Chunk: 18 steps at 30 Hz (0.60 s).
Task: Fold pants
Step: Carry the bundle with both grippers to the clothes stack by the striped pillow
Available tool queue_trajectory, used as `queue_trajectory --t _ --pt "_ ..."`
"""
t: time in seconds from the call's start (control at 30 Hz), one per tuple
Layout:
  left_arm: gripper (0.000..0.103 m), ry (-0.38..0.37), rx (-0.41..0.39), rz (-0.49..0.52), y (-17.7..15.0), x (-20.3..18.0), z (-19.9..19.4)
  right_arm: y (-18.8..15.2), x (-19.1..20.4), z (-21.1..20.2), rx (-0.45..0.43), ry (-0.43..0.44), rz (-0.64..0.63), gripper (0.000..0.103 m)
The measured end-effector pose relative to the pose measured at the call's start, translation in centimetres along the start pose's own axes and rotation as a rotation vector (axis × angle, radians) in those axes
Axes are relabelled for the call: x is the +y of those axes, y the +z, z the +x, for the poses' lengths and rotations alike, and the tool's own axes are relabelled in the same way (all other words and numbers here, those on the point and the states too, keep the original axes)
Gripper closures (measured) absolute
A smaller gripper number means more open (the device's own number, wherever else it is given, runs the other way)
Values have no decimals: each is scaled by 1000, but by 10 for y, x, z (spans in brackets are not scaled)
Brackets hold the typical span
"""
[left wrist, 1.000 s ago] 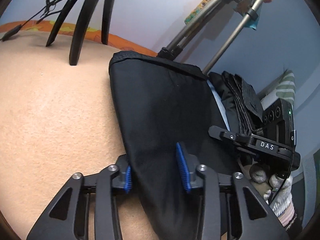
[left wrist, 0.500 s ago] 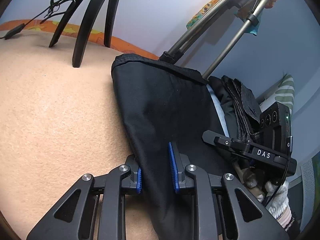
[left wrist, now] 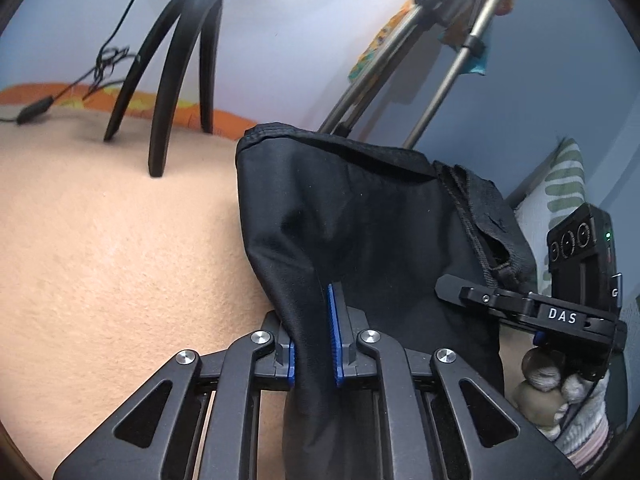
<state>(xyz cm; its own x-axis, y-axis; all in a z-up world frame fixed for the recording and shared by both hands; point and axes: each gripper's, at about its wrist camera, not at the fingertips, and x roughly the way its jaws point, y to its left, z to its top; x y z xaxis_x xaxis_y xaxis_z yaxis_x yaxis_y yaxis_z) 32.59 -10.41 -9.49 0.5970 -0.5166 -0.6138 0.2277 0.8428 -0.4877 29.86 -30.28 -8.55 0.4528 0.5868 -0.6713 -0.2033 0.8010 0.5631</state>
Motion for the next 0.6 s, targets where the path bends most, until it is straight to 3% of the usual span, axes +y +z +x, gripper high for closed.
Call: queue_trajectory --t 0.37,0.6 --pt "92 -77 -67 111 0 -54 -41 -7 19 -73 -91 -26 -40 93" --pt "92 -129 -85 159 2 -101 -39 -12 14 -124 -160 -66 -48 93"
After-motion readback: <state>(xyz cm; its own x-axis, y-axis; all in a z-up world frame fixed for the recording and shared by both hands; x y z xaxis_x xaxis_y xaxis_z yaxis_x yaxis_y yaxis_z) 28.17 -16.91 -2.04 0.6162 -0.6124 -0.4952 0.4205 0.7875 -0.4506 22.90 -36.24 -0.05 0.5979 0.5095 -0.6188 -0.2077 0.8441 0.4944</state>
